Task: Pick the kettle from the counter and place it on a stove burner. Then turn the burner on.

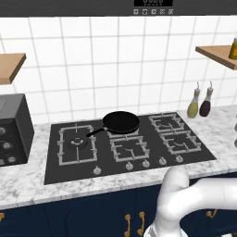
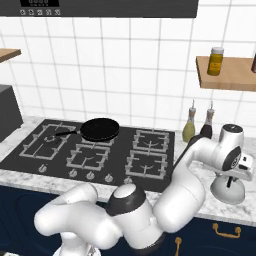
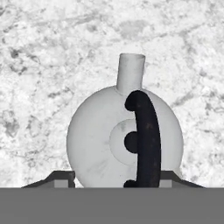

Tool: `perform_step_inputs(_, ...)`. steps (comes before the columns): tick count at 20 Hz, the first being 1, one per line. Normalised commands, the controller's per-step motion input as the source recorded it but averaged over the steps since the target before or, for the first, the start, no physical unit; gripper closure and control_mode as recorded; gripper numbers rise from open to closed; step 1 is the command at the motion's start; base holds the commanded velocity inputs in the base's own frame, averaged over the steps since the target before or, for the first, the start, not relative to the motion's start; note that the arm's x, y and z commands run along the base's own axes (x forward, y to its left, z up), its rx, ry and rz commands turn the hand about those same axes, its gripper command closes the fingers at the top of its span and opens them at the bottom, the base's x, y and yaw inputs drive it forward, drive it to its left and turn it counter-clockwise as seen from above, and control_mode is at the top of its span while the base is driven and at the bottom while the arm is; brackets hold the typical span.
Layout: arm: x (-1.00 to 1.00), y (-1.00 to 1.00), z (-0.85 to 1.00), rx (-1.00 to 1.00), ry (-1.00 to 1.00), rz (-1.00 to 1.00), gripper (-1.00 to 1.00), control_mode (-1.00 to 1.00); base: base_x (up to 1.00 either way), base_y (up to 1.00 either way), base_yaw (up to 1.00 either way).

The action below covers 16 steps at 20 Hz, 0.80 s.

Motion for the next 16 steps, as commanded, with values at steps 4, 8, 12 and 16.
perform_step_inputs(4, 0.00, 0.17, 0.00, 0.00, -0.02, 0.00, 1.00, -1.00, 0.00, 0.00, 0.00)
perform_step_inputs(8, 0.00, 0.49, 0.05, 0.00, -0.04, 0.00, 1.00, -1.00, 0.00, 0.00, 0.00)
perform_step_inputs(12, 0.01, 0.84, 0.30, 0.00, -0.05, 0.00, 1.00, -1.00, 0.00, 0.00, 0.00)
perform_step_inputs(16, 0.26, 1.00, 0.44, 0.00, -0.08, -0.06, 1.00, -1.00, 0.00, 0.00, 0.00)
